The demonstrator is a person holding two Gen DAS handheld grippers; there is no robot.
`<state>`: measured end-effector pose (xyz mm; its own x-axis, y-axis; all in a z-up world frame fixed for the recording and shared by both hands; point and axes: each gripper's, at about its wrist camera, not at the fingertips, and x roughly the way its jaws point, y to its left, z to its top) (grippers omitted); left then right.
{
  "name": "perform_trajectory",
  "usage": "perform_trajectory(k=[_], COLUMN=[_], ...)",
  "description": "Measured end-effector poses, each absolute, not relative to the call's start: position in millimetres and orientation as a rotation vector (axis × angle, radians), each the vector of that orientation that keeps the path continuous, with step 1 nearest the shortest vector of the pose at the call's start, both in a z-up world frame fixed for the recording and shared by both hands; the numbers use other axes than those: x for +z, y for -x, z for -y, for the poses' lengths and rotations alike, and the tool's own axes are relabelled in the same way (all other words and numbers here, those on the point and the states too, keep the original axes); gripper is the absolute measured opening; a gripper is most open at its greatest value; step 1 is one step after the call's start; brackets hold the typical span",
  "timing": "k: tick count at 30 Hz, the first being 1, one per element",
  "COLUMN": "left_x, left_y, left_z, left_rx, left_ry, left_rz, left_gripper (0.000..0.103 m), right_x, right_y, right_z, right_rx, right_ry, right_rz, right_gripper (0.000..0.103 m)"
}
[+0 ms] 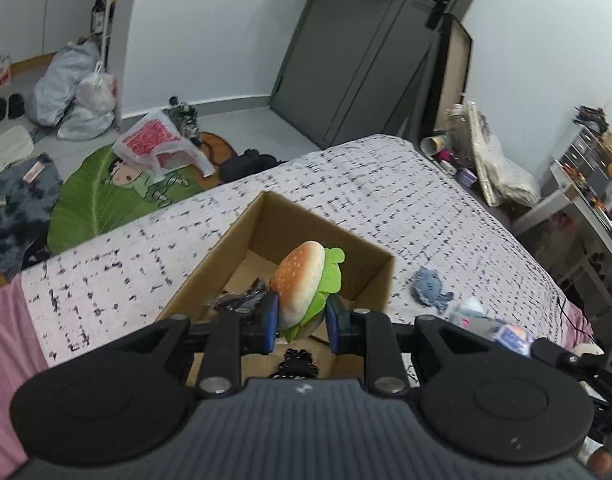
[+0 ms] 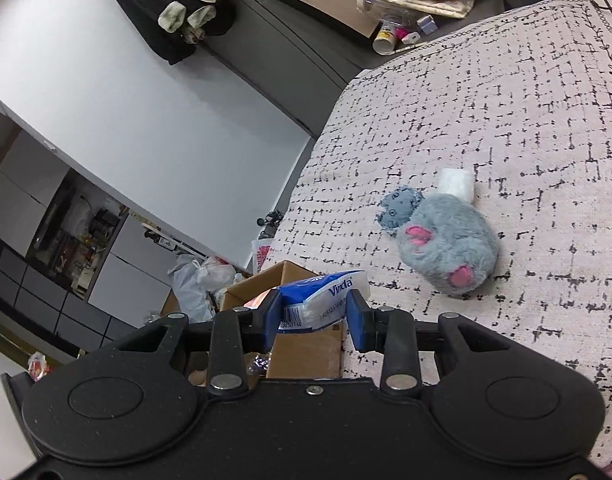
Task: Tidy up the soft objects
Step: 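Carry the burger plush and tissue pack into the box and open both tools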
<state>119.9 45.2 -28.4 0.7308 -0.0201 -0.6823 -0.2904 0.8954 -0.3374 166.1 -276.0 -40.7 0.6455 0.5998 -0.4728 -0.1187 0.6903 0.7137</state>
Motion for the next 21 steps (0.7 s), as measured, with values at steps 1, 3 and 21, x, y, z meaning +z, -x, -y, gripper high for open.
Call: perform_trajectory(k=[1, 3, 21], left_x=[-32, -37, -55], left_y=[-121, -123, -124], left_z=[-47, -51, -71], left_rx=[0.157, 0.162, 0.249], left_ry=[0.455, 0.462, 0.486], left_rz=[-0.753, -0.769, -0.880], left_gripper=[0.023, 0.023, 0.040], right_x=[-41, -41, -36], right_y=[-166, -167, -169], right_z=[274, 269, 204], right_rx=[0.451, 0.457, 0.559], right_ry=[-0.693, -0.682, -0.559], right_rz=[-0.766, -0.766, -0.793], right_gripper=[0.034, 0.034, 0.034])
